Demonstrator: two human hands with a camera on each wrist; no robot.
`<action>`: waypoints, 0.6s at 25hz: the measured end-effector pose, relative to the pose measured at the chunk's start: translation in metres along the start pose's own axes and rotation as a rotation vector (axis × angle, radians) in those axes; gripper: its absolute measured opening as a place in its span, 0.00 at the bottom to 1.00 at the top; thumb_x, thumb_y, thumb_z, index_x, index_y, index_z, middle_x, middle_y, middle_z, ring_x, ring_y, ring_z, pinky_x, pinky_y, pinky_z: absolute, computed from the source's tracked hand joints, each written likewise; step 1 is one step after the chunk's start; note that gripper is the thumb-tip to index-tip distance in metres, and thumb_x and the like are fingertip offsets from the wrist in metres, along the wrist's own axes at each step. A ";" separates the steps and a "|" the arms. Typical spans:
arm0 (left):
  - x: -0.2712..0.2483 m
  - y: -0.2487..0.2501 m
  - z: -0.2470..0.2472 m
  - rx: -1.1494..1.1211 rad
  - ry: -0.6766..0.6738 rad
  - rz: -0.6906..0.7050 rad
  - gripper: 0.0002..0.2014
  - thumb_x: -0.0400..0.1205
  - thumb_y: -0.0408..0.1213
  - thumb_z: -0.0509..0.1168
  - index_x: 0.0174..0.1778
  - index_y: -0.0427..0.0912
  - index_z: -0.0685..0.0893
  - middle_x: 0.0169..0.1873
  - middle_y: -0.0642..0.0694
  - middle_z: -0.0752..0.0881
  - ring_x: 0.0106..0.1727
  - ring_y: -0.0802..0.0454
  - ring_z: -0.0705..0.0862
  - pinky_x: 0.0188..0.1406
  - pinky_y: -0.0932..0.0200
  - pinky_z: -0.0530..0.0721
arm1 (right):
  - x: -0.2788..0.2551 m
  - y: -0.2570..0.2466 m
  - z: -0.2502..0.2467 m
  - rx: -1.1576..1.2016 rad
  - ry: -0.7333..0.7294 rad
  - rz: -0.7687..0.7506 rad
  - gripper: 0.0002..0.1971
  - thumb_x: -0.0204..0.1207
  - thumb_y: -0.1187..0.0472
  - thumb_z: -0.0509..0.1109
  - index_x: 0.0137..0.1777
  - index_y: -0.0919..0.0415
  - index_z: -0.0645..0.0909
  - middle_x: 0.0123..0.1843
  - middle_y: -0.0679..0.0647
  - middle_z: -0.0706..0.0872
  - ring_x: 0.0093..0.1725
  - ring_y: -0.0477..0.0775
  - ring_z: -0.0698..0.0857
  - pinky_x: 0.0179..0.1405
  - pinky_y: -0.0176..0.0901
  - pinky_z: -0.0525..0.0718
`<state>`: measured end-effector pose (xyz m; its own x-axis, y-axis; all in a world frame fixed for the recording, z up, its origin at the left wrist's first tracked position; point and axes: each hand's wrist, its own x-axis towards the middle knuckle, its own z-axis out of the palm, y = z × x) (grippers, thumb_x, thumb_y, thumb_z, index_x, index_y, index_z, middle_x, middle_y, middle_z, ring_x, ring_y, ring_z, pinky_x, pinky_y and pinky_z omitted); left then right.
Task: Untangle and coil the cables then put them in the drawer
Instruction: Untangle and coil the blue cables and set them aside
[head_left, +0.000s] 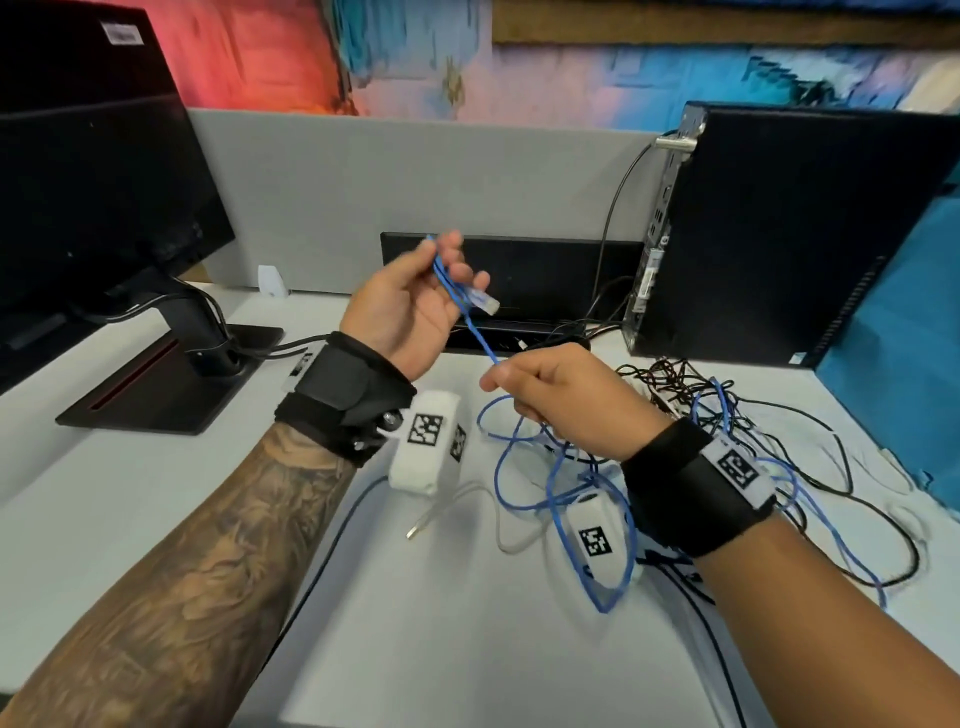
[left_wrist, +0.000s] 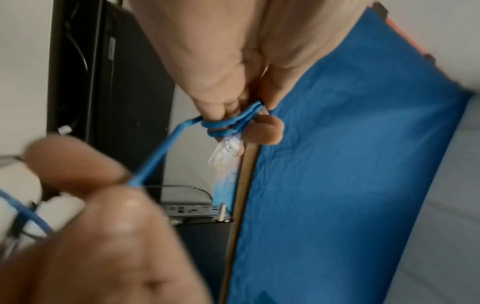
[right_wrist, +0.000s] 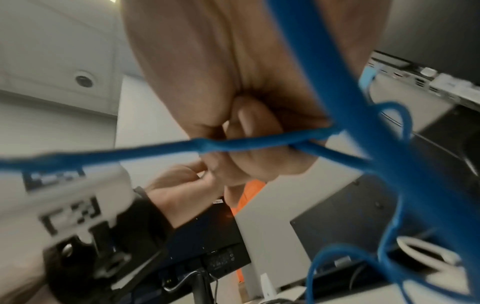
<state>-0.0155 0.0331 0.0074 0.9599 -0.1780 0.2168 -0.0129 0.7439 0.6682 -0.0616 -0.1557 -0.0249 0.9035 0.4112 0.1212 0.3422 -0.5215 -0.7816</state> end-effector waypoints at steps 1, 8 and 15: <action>0.002 -0.004 -0.005 0.097 0.049 0.063 0.14 0.91 0.32 0.51 0.52 0.32 0.81 0.32 0.47 0.82 0.33 0.52 0.83 0.52 0.53 0.88 | -0.002 -0.004 0.000 -0.038 -0.007 -0.026 0.14 0.87 0.53 0.66 0.51 0.58 0.90 0.25 0.45 0.74 0.24 0.44 0.68 0.27 0.36 0.70; -0.004 -0.029 -0.028 1.069 -0.035 0.211 0.12 0.88 0.32 0.58 0.47 0.39 0.87 0.37 0.43 0.86 0.36 0.54 0.85 0.46 0.59 0.84 | -0.017 -0.028 -0.022 0.145 0.189 -0.157 0.09 0.83 0.58 0.71 0.48 0.63 0.89 0.27 0.44 0.78 0.25 0.40 0.73 0.27 0.39 0.74; -0.027 -0.022 0.010 0.608 -0.341 -0.260 0.15 0.80 0.38 0.50 0.39 0.35 0.80 0.24 0.49 0.69 0.25 0.53 0.66 0.40 0.54 0.83 | 0.012 -0.004 -0.054 0.048 0.484 -0.194 0.07 0.85 0.58 0.70 0.49 0.51 0.89 0.44 0.43 0.89 0.43 0.36 0.83 0.47 0.32 0.80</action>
<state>-0.0439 0.0146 -0.0061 0.8141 -0.5634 0.1406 -0.0449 0.1802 0.9826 -0.0377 -0.1889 0.0125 0.8444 0.0980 0.5267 0.5131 -0.4310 -0.7423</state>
